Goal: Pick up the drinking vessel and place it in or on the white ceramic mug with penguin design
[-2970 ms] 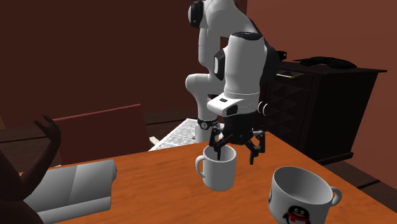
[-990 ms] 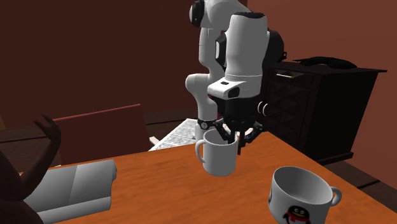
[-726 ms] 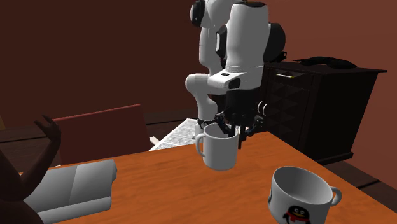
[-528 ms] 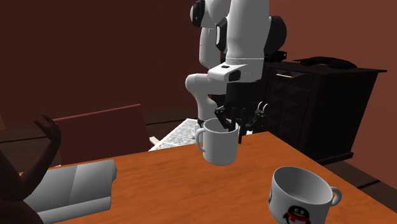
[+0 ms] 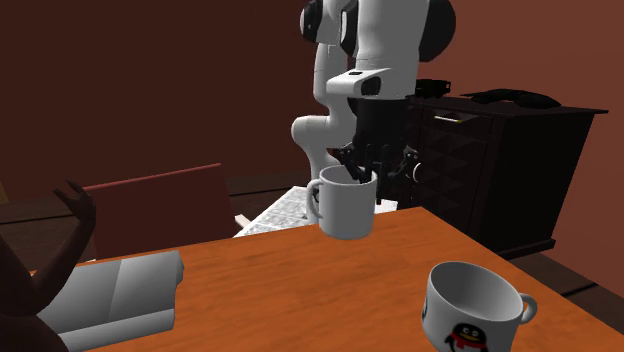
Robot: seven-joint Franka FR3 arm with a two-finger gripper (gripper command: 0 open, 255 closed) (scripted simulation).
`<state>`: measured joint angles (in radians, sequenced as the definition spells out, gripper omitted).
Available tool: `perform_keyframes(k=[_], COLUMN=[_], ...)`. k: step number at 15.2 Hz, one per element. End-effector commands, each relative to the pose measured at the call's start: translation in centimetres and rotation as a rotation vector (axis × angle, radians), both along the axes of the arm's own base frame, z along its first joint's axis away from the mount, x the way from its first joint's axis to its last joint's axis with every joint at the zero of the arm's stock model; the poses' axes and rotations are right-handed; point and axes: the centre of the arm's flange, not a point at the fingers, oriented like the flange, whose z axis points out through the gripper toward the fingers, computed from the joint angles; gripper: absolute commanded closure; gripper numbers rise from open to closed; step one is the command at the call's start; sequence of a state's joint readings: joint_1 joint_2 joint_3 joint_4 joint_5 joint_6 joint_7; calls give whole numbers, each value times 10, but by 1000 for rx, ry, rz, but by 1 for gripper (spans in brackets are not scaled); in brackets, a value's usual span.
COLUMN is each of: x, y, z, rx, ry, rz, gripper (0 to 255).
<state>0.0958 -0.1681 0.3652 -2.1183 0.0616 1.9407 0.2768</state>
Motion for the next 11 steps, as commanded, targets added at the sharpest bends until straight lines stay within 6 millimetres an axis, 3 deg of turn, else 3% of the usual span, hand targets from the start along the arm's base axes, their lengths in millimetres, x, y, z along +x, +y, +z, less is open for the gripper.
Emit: perform_keyframes(k=[1,7,11], x=[-1,-1,10], y=[1,1,52], z=[11,39,45], rx=[0,0,0], ry=[0,0,0], rz=[0,0,0], gripper=[255,255,255])
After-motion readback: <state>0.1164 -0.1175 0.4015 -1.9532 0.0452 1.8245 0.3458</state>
